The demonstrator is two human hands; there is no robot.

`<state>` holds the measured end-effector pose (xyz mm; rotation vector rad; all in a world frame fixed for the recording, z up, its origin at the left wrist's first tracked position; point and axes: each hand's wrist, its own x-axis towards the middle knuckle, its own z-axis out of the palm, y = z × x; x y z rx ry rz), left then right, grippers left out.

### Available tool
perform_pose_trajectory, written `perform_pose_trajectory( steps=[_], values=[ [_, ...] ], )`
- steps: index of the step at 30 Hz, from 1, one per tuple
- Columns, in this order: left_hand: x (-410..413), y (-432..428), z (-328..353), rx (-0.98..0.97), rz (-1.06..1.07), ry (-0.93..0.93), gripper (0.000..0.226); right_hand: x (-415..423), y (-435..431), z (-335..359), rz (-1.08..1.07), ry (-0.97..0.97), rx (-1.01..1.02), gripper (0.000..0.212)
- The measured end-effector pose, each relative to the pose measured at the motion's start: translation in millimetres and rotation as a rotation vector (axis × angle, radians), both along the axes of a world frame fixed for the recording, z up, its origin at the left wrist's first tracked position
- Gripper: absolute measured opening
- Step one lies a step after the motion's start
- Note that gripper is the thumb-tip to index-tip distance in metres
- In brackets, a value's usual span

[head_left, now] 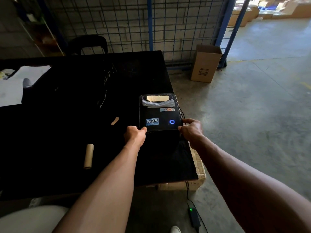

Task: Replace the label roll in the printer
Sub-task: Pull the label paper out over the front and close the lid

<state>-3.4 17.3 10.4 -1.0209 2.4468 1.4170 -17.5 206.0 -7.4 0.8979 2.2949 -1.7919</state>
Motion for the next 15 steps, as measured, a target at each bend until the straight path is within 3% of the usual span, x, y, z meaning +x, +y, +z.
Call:
perform_pose_trajectory(
  steps=[3,8,13,15],
  values=[
    [0,0,0,0.003,-0.007,-0.002,0.047,1,1,3,0.016,-0.005,0.010,0.044],
    [3,-1,5,0.015,-0.050,0.007,0.036,7,-2,7,0.082,0.012,0.116,0.044],
    [30,-4,0,0.005,-0.029,0.189,0.037,20,6,9,0.165,-0.004,0.143,0.047],
    [52,-7,-9,-0.004,-0.038,0.242,0.020,32,9,26,0.123,0.009,0.093,0.027]
  ],
)
